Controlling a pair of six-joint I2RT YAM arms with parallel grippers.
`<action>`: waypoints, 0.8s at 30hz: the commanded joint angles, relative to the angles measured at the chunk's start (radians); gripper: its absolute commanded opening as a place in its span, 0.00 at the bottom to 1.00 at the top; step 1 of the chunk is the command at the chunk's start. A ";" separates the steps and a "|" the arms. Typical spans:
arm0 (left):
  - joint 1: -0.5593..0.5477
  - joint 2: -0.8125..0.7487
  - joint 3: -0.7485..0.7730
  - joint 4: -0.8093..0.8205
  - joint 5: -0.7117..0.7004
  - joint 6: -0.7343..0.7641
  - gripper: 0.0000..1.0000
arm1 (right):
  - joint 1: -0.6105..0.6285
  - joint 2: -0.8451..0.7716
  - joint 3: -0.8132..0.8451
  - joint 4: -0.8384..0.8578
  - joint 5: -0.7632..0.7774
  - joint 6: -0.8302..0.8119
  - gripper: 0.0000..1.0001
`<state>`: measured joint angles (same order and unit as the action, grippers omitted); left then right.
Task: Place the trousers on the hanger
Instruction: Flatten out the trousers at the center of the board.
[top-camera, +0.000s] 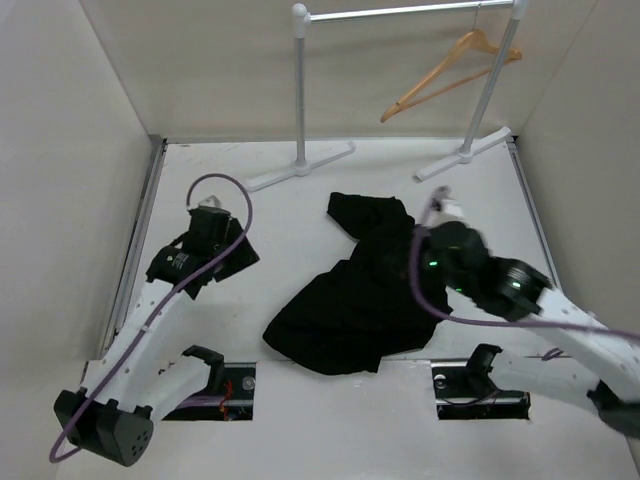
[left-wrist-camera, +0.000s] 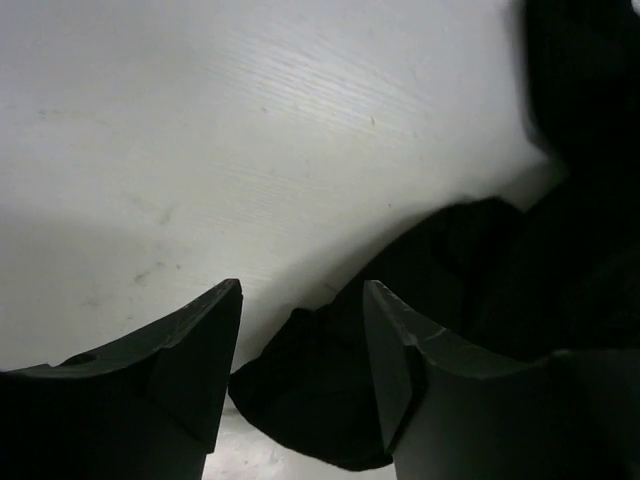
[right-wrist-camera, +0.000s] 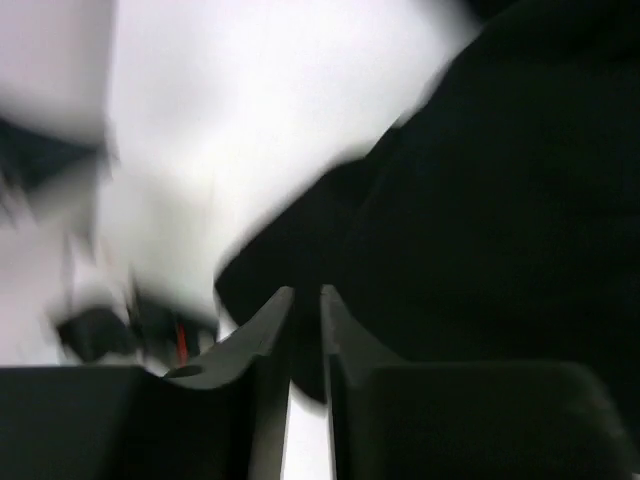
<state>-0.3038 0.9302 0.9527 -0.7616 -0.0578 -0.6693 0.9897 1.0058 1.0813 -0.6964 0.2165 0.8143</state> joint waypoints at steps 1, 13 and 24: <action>-0.128 0.004 -0.025 0.030 0.000 -0.004 0.52 | -0.182 -0.192 -0.154 -0.124 0.070 0.144 0.18; -0.326 0.103 -0.298 0.209 0.116 -0.136 0.61 | -0.448 -0.378 -0.337 -0.505 0.133 0.282 0.69; -0.412 0.256 -0.373 0.459 0.288 -0.236 0.34 | -0.380 -0.218 -0.413 -0.091 -0.080 0.250 0.24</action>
<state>-0.6960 1.1847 0.5953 -0.3965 0.1646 -0.8558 0.5884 0.7471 0.6224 -0.9855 0.1871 1.0779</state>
